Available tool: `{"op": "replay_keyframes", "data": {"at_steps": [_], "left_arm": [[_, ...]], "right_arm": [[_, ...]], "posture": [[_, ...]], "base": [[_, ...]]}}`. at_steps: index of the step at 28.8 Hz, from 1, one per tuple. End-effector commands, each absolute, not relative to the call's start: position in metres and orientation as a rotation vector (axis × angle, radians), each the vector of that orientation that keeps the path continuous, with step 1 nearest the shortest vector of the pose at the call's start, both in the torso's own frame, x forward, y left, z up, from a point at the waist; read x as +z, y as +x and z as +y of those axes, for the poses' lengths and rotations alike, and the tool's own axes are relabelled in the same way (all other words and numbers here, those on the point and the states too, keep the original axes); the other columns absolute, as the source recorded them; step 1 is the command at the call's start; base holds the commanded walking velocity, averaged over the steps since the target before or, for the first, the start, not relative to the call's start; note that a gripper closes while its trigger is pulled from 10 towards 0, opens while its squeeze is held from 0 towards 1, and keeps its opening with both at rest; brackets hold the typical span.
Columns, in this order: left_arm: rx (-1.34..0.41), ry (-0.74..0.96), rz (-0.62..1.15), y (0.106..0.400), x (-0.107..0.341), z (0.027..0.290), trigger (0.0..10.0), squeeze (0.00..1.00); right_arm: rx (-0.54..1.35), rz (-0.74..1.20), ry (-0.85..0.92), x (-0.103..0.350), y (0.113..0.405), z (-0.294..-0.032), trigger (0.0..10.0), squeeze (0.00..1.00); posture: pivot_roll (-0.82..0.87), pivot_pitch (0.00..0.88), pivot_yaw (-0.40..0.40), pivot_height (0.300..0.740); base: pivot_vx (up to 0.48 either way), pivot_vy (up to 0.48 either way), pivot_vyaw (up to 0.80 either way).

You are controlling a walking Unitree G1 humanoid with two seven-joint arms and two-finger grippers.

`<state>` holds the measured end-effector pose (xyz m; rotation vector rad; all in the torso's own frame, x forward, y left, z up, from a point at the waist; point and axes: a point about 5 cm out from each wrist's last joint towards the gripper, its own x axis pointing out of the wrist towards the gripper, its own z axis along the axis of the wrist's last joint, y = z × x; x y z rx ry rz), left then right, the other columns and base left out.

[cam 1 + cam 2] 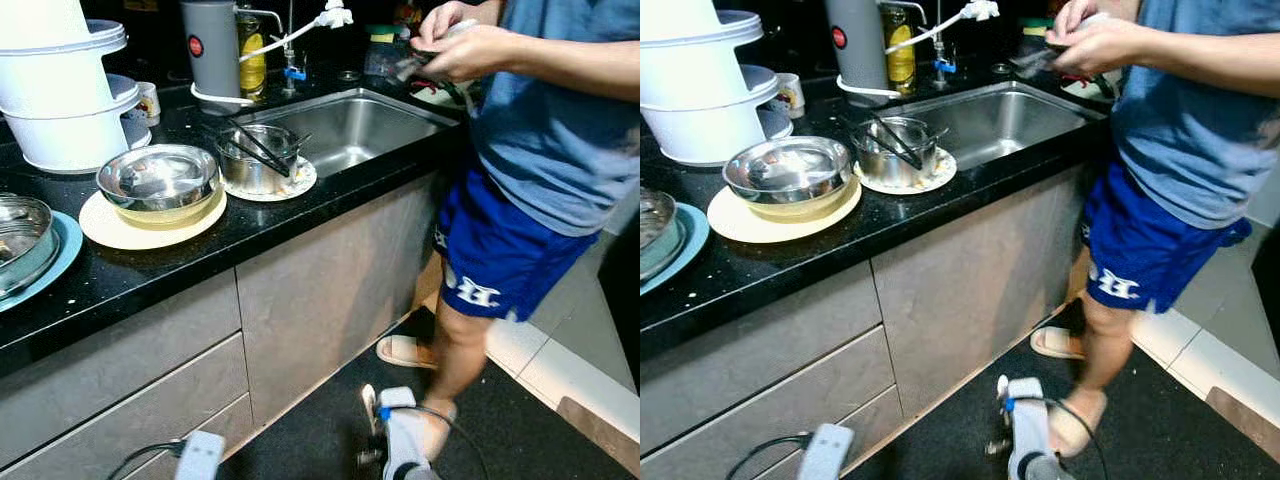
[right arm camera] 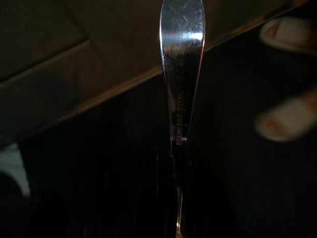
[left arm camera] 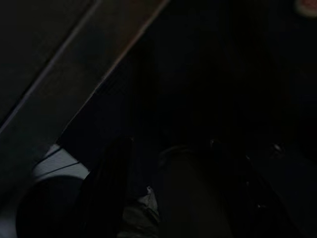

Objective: Kitchen organization

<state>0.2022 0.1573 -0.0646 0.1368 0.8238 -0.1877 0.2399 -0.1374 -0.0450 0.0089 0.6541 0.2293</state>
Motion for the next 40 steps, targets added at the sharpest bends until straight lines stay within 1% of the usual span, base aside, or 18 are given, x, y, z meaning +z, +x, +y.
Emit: {"op": "replay_keyframes", "data": {"at_steps": [1,3,6,9,11,13,14,15,17,19,21,23,26,29,31,33,36,40], "left_arm": [[-0.2,0.126,0.839,0.196,-0.07,0.153,10.0,0.0],[-0.194,0.118,0.831,0.197,-0.069,0.152,10.0,0.0],[-0.188,0.109,0.771,0.2,-0.067,0.148,10.0,0.0],[-0.175,0.089,0.771,0.198,-0.067,0.147,10.0,0.0],[-0.151,0.106,0.777,0.195,-0.069,0.151,10.0,0.0],[-0.129,0.09,0.788,0.193,-0.07,0.154,10.0,0.0],[-0.114,0.106,0.793,0.191,-0.071,0.159,10.0,0.0],[-0.101,0.106,0.8,0.19,-0.072,0.164,10.0,0.0],[-0.085,0.107,0.789,0.187,-0.072,0.171,10.0,0.0],[-0.09,0.111,0.759,0.189,-0.07,0.172,10.0,0.0],[-0.112,0.091,0.736,0.192,-0.068,0.167,10.0,0.0],[-0.162,0.051,0.809,0.189,-0.073,0.162,10.0,0.0],[-0.19,0.057,0.826,0.189,-0.074,0.157,10.0,0.0],[-0.174,0.047,0.806,0.191,-0.073,0.154,10.0,0.0],[-0.144,0.011,0.804,0.191,-0.073,0.154,10.0,0.0],[-0.134,0.03,0.795,0.193,-0.073,0.155,10.0,0.0],[-0.116,0.107,0.817,0.193,-0.074,0.16,10.0,0.0],[-0.11,0.142,0.834,0.192,-0.075,0.163,10.0,0.0]], "right_arm": [[0.223,0.659,0.003,-0.049,0.234,-0.143,10.0,0.0],[0.214,0.654,0.008,-0.049,0.234,-0.145,10.0,0.0],[0.202,0.661,-0.009,-0.051,0.229,-0.156,10.0,0.0],[0.196,0.668,-0.018,-0.053,0.226,-0.162,10.0,0.0],[0.165,0.664,0.0,-0.054,0.223,-0.166,10.0,0.0],[0.158,0.663,0.004,-0.054,0.222,-0.166,10.0,0.0],[0.158,0.665,0.007,-0.055,0.221,-0.164,10.0,0.0],[0.161,0.671,0.008,-0.057,0.219,-0.16,10.0,0.0],[0.192,0.684,-0.02,-0.06,0.215,-0.155,10.0,0.0],[0.195,0.684,-0.035,-0.06,0.215,-0.156,10.0,0.0],[0.194,0.678,-0.043,-0.059,0.216,-0.159,10.0,0.0],[0.196,0.657,-0.045,-0.057,0.217,-0.159,10.0,0.0],[0.17,0.613,-0.038,-0.053,0.221,-0.158,10.0,0.0],[0.178,0.615,0.016,-0.053,0.223,-0.154,10.0,0.0],[0.182,0.632,0.057,-0.054,0.222,-0.153,10.0,0.0],[0.184,0.636,0.052,-0.054,0.222,-0.153,10.0,0.0],[0.192,0.64,0.014,-0.055,0.222,-0.153,10.0,0.0],[0.199,0.636,0.009,-0.055,0.221,-0.152,10.0,0.0]], "posture": [[-0.07,0.107,-0.042,0.74],[-0.07,0.107,-0.042,0.74],[-0.07,0.105,-0.06,0.74],[-0.07,0.105,-0.057,0.74],[-0.07,0.112,-0.046,0.74],[-0.07,0.114,-0.046,0.74],[-0.06,0.098,-0.049,0.74],[-0.05,0.112,-0.042,0.74],[-0.05,0.11,-0.038,0.74],[-0.05,0.117,-0.048,0.74],[-0.04,0.118,-0.055,0.74],[-0.04,0.118,-0.057,0.74],[-0.05,0.113,-0.055,0.74],[-0.07,0.101,-0.055,0.74],[-0.07,0.099,-0.056,0.74],[-0.07,0.092,-0.062,0.74],[-0.06,0.086,-0.065,0.74],[-0.06,0.077,-0.071,0.74]], "base": [[0.0,0.0,0.0],[0.0,0.0,0.0],[0.0,0.0,0.0],[0.0,0.0,0.0],[0.0,0.0,0.0],[0.0,0.0,0.0],[0.0,0.0,0.0],[0.0,0.0,0.0],[0.0,0.0,0.0],[0.0,0.0,0.0],[0.0,0.0,0.0],[0.0,0.0,0.0],[0.0,0.0,0.0],[0.0,0.0,0.0],[0.0,0.0,0.0],[0.0,0.0,0.0],[0.0,0.0,0.0],[0.0,0.0,0.0]]}}
